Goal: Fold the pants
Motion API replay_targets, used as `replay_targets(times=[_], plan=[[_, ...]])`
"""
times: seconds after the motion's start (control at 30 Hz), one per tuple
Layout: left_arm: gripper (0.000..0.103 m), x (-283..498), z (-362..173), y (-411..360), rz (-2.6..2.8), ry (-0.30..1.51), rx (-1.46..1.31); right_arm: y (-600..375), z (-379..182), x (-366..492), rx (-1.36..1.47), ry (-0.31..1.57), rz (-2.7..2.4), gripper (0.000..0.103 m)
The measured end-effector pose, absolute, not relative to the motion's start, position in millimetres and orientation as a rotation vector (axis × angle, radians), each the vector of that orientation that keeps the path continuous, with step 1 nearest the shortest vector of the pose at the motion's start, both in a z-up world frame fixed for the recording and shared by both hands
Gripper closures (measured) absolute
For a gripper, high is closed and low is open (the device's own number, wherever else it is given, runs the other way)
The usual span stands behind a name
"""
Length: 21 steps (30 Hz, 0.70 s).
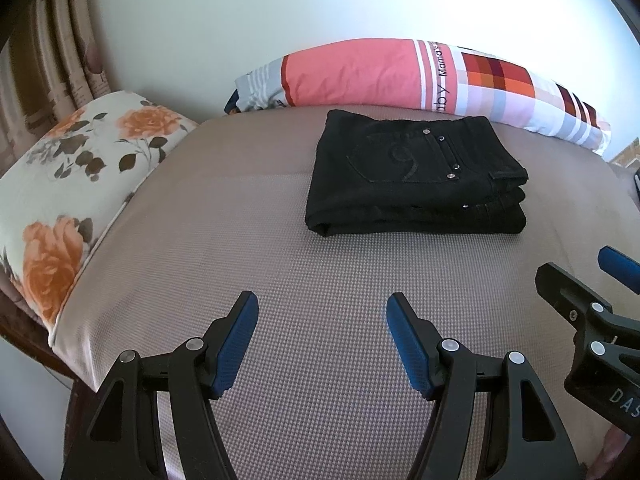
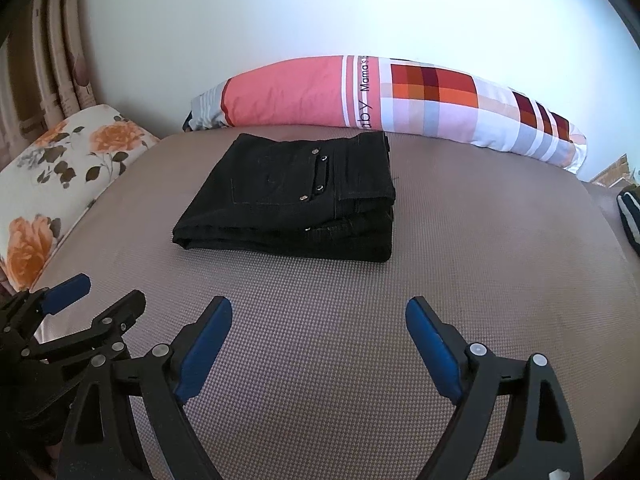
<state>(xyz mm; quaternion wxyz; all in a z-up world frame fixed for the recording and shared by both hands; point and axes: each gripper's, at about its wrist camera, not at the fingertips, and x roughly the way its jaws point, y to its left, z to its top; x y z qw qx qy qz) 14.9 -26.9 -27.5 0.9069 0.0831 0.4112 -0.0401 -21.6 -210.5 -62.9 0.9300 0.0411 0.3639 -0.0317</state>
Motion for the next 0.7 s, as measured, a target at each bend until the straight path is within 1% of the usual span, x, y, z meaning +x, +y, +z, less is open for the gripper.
replay_targets(times=[0.7], plan=[[0.036,16.2,-31.2,-29.3,-0.091,0.856,0.18,-214.2,-68.0,-20.8,0.1,0.772,-0.067,0.016]])
